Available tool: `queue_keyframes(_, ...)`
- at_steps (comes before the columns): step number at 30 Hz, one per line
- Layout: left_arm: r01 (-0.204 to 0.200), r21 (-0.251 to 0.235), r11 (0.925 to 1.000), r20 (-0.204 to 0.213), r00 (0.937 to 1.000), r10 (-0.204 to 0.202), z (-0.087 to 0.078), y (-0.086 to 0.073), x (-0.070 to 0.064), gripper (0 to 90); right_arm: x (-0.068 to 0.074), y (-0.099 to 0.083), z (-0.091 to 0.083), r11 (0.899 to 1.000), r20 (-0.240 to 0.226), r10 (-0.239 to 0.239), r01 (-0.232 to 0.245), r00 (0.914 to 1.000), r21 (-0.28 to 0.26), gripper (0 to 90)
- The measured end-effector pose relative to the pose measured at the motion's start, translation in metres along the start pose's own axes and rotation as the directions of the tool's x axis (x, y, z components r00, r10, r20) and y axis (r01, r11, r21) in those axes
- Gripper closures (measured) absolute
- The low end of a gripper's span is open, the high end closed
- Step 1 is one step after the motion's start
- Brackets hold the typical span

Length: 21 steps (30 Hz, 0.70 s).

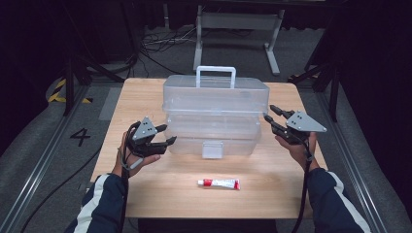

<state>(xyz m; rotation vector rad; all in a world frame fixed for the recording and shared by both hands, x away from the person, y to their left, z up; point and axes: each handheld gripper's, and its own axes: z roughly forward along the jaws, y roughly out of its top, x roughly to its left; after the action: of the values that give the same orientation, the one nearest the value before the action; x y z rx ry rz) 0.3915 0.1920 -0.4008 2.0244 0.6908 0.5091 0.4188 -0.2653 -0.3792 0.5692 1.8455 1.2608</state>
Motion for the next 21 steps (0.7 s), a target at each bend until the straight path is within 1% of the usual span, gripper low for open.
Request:
queue_keyframes(2,-0.004,0.006,1.0,0.006,1.0,0.004,0.001,0.0,-0.001,44.5,0.002,0.003,0.001,1.0,0.012,-0.015,0.015,0.9998,-0.009,69.0)
queue_keyframes(3,-0.005,0.007,1.0,0.005,1.0,0.005,0.001,0.0,-0.001,44.5,0.002,0.004,0.002,1.0,0.014,-0.018,0.019,0.9997,-0.017,69.5)
queue_keyframes(7,-0.01,0.009,0.9999,0.011,0.9999,0.01,0.002,-0.001,-0.001,44.5,0.001,0.01,0.005,1.0,0.033,-0.021,0.021,0.9993,-0.017,70.2)
queue_keyframes(9,-0.012,0.013,0.9998,0.011,0.9999,0.012,0.002,-0.001,-0.002,44.4,0.0,0.011,0.005,1.0,0.034,-0.018,0.018,0.9993,-0.017,70.3)
queue_keyframes(12,-0.015,0.017,0.9997,0.017,0.9997,0.015,0.003,-0.002,-0.002,43.9,-0.003,0.013,0.008,1.0,0.043,0.002,-0.001,0.9991,-0.03,70.9)
queue_keyframes(13,-0.019,0.019,0.9996,0.022,0.9996,0.019,0.004,-0.002,-0.002,43.9,-0.003,0.014,0.009,0.999,0.05,-0.006,0.007,0.9987,-0.032,70.8)
queue_keyframes(15,-0.031,0.017,0.9994,0.014,0.9994,0.031,0.005,-0.002,-0.004,44.3,-0.004,0.016,0.011,0.999,0.056,0.012,-0.01,0.9984,-0.036,70.6)
queue_keyframes(18,-0.031,0.008,0.9995,0.022,0.9993,0.031,0.003,-0.002,-0.003,48.0,-0.007,0.02,0.015,0.999,0.071,0.024,-0.022,0.9972,-0.034,70.6)
queue_keyframes(21,-0.025,-0.002,0.9997,0.024,0.9994,0.025,0.002,-0.003,-0.003,47.1,-0.008,0.022,0.017,0.999,0.079,0.03,-0.027,0.9964,-0.033,70.9)
